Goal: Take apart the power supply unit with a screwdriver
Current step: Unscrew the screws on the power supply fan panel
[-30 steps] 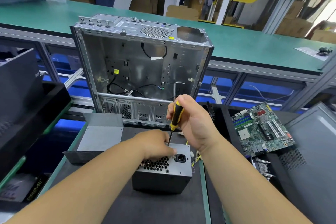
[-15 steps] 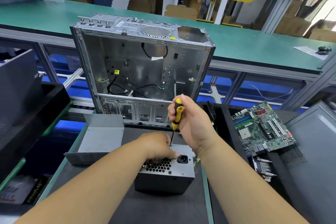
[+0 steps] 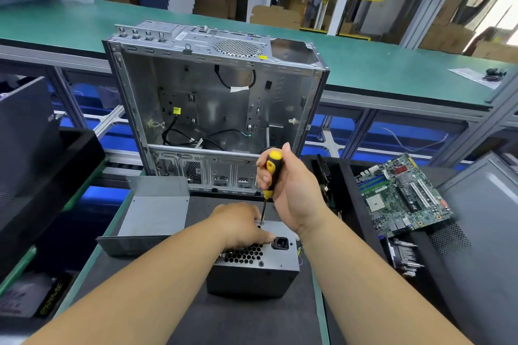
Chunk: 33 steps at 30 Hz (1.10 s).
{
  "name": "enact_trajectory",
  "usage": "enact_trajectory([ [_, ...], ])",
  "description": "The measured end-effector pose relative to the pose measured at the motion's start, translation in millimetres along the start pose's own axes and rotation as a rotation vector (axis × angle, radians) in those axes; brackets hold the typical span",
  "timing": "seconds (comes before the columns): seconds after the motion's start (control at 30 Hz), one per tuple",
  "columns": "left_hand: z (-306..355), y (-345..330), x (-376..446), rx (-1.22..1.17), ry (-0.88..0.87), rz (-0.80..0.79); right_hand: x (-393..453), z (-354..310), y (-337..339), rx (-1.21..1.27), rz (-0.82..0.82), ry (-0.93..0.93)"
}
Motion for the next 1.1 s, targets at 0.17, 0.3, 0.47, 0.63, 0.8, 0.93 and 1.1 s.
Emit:
enact_trajectory([
  [0.17, 0, 1, -1, 0.022, -0.022, 0.026, 1, 2, 5, -0.12, -0.051, 0.087],
  [0.3, 0, -1, -1, 0.035, -0.024, 0.026, 3, -2, 8, -0.129, -0.028, 0.072],
  [0.47, 0, -1, -1, 0.026, -0.029, 0.043, 4, -5, 7, -0.17, 0.002, 0.024],
  [0.63, 1, 0, -3, 0.01, -0.014, 0.042, 2, 3, -3, -0.085, -0.026, 0.037],
  [0.8, 2, 2, -5, 0.016, -0.011, 0.043, 2, 6, 2, -0.063, -0.048, 0.064],
  [0.93, 1, 0, -6, 0.017, -0.023, 0.063, 3, 0, 7, -0.083, -0.016, 0.053],
  [1.1, 2, 2, -8, 0.007, -0.039, 0.065, 5, -8, 9, -0.122, 0.07, 0.01],
])
Point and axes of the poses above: each hand's wrist, its own x-axis towards the middle knuckle, its own y-axis out of the back of the hand, z = x × y, the point moved 2 cm from there along x, towards the middle knuckle, and after that the axes turned 15 degrees about z, right-handed, at the moved point
